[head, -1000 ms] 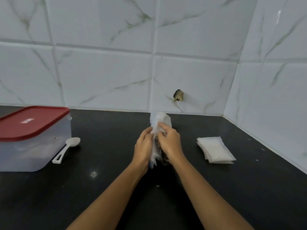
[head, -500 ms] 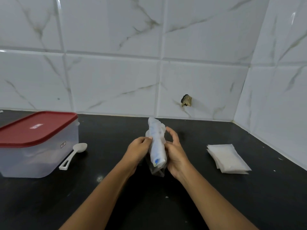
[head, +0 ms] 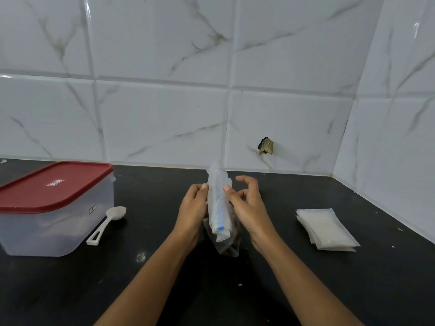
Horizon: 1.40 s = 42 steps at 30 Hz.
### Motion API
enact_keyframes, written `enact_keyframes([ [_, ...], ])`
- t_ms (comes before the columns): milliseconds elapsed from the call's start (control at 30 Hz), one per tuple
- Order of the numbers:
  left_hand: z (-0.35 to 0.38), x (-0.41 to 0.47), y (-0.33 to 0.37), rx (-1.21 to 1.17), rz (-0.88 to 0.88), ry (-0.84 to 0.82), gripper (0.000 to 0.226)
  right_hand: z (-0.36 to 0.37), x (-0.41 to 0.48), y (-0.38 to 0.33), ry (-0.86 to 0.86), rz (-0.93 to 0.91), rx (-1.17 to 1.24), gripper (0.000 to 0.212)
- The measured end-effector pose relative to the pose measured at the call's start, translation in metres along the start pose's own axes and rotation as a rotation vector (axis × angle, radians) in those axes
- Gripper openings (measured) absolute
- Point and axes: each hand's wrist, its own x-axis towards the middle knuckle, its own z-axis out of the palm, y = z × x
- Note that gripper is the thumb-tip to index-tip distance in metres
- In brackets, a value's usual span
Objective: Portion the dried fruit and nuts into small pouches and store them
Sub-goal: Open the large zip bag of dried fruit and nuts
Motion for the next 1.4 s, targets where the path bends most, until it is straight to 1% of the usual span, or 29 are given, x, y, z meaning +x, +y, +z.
enact_keyframes([
  [67,0.001,0.000,0.002,-0.105,-0.034,-0.053,0.007,-0.006,0.003,0.001,-0.031,-0.007,-0.009,0.015],
  [100,0.000,0.000,0.001,-0.137,-0.057,-0.080,0.011,-0.008,0.002,0.000,-0.023,-0.018,-0.029,0.012],
  [133,-0.001,0.000,0.000,-0.174,-0.088,-0.109,0.018,-0.010,0.001,-0.003,-0.022,-0.010,-0.054,0.015],
  [200,-0.003,0.003,-0.002,-0.236,-0.145,-0.166,0.041,-0.013,0.000,-0.004,-0.041,0.040,-0.035,0.037],
  [233,-0.003,0.003,-0.002,-0.229,-0.168,-0.209,0.054,-0.014,-0.001,-0.007,-0.053,0.058,-0.009,0.047],
  [267,-0.003,0.002,-0.001,-0.195,-0.170,-0.252,0.057,-0.016,-0.002,-0.009,-0.069,0.060,0.022,0.050],
  [300,-0.002,0.001,0.000,-0.162,-0.153,-0.275,0.052,-0.018,-0.003,-0.011,-0.093,0.058,0.041,0.050],
  [367,0.000,-0.002,0.000,-0.132,-0.110,-0.267,0.036,-0.020,-0.003,-0.013,-0.144,0.056,0.001,0.053],
  [433,0.003,-0.003,0.000,-0.135,-0.075,-0.207,0.030,-0.021,-0.002,-0.013,-0.172,0.052,-0.051,0.042],
  [500,0.005,-0.003,0.001,-0.199,-0.069,-0.180,0.031,-0.022,-0.002,-0.013,-0.161,0.043,-0.057,0.028],
  [567,0.007,-0.004,0.006,-0.264,-0.057,-0.192,0.029,-0.023,-0.002,-0.014,-0.154,0.050,-0.019,0.026],
  [633,0.005,-0.004,0.009,-0.293,-0.011,-0.222,0.028,-0.023,-0.002,-0.015,-0.140,0.045,-0.016,0.023],
  [700,0.004,-0.003,0.009,-0.304,0.032,-0.244,0.027,-0.021,0.000,-0.014,-0.064,0.012,-0.093,0.015],
  [733,0.004,-0.004,0.008,-0.301,0.047,-0.243,0.028,-0.021,0.001,-0.015,-0.026,-0.001,-0.125,0.018],
  [767,0.006,-0.005,0.007,-0.291,0.061,-0.233,0.029,-0.022,0.001,-0.015,-0.010,-0.006,-0.132,0.029],
  [833,0.009,-0.007,0.005,-0.281,0.073,-0.205,0.033,-0.024,-0.001,-0.018,-0.034,0.032,-0.060,0.053],
  [867,0.011,-0.007,0.004,-0.275,0.068,-0.194,0.037,-0.025,-0.003,-0.020,-0.058,0.065,-0.019,0.057],
  [900,0.012,-0.008,0.002,-0.251,0.054,-0.179,0.040,-0.026,-0.004,-0.021,-0.078,0.085,0.011,0.055],
  [967,0.012,-0.007,-0.002,-0.163,0.016,-0.139,0.040,-0.027,-0.004,-0.018,-0.102,0.094,0.070,0.038],
  [1000,0.012,-0.006,-0.004,-0.104,-0.007,-0.121,0.032,-0.027,-0.003,-0.016,-0.105,0.100,0.113,0.029],
  [1033,0.011,-0.006,-0.004,-0.066,-0.028,-0.115,0.021,-0.027,-0.002,-0.015,-0.100,0.107,0.159,0.024],
  [1067,0.012,-0.007,-0.002,-0.059,-0.049,-0.119,0.013,-0.027,-0.002,-0.015,-0.098,0.104,0.195,0.025],
  [1133,0.012,-0.007,-0.001,-0.095,-0.053,-0.132,0.019,-0.026,-0.001,-0.014,-0.117,0.082,0.239,0.032],
  [1167,0.013,-0.006,-0.001,-0.115,-0.025,-0.131,0.022,-0.025,-0.001,-0.015,-0.133,0.079,0.250,0.034],
  [1267,0.012,-0.005,-0.003,-0.176,0.045,-0.130,0.022,-0.024,-0.001,-0.015,-0.141,0.150,0.278,0.029],
  [1333,0.010,-0.004,-0.004,-0.138,0.050,-0.138,0.015,-0.022,0.000,-0.012,-0.122,0.189,0.256,0.014],
  [1367,0.010,-0.004,-0.005,-0.084,0.057,-0.128,0.015,-0.020,0.000,-0.011,-0.114,0.186,0.241,0.011],
  [1400,0.010,-0.003,-0.006,-0.023,0.069,-0.097,0.018,-0.017,0.000,-0.008,-0.107,0.171,0.220,0.019],
])
